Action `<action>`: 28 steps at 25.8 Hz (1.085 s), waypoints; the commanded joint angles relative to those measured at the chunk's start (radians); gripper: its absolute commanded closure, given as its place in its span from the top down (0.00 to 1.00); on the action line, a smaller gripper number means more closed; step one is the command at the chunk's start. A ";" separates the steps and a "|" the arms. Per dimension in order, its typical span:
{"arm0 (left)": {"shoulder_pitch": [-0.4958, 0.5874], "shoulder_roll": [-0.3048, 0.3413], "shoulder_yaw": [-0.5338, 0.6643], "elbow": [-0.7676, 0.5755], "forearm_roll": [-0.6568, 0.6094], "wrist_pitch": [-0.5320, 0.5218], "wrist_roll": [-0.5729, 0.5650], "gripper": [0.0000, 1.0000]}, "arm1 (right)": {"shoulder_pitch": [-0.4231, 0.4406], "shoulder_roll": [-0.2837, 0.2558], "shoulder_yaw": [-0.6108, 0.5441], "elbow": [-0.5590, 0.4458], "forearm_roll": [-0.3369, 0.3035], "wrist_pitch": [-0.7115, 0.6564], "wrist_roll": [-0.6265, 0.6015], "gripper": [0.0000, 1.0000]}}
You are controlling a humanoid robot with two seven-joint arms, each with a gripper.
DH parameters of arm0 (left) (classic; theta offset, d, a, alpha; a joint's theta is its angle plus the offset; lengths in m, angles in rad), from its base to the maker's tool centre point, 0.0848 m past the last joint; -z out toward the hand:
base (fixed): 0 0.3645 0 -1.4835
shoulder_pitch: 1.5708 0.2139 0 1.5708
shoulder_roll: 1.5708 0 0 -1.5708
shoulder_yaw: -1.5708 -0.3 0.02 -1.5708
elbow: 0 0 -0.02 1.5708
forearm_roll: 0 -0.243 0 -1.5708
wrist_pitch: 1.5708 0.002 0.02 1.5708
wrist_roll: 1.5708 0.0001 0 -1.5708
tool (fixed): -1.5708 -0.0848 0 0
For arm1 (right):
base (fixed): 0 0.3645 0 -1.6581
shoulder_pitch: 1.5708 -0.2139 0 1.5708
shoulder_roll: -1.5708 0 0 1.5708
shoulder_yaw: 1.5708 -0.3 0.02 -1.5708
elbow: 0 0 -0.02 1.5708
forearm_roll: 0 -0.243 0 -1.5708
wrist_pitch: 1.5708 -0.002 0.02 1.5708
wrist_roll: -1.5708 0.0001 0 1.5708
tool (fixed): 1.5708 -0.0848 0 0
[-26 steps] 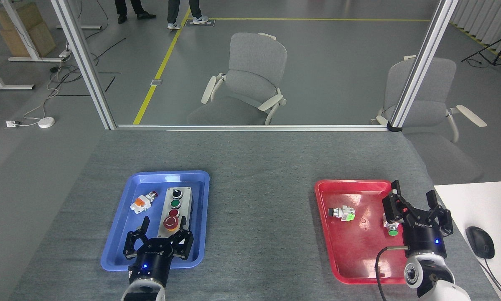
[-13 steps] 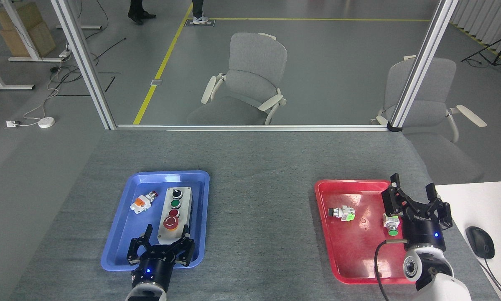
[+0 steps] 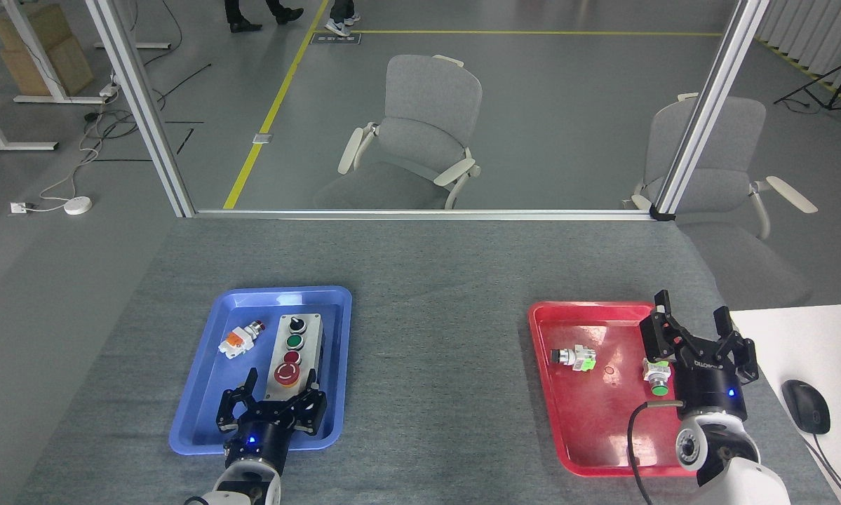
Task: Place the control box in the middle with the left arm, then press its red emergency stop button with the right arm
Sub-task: 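Grasp the near end of the gray control box with the left gripper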
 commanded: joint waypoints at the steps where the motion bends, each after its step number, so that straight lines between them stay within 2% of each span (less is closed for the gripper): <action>1: -0.009 -0.008 0.000 0.035 0.002 -0.002 0.003 0.99 | -0.001 0.000 0.000 0.000 -0.001 0.001 -0.002 1.00; 9: 0.028 -0.020 -0.006 0.018 0.002 -0.002 0.001 0.99 | -0.001 0.000 0.000 0.002 -0.001 0.000 -0.002 1.00; 20: -0.006 -0.032 -0.004 0.056 0.014 0.012 -0.001 0.97 | -0.003 -0.003 0.003 0.002 -0.002 -0.002 -0.002 1.00; 22: -0.012 -0.035 -0.003 0.079 0.014 0.013 0.001 0.88 | -0.001 -0.003 0.003 0.002 -0.002 -0.002 -0.002 1.00; 25: -0.009 -0.034 -0.004 0.079 0.012 0.013 0.001 0.65 | 0.001 -0.003 0.005 0.000 -0.002 -0.003 -0.002 1.00; 28: -0.004 -0.032 -0.004 0.078 0.012 0.013 0.003 0.47 | 0.002 -0.002 0.006 0.000 -0.002 -0.003 -0.002 1.00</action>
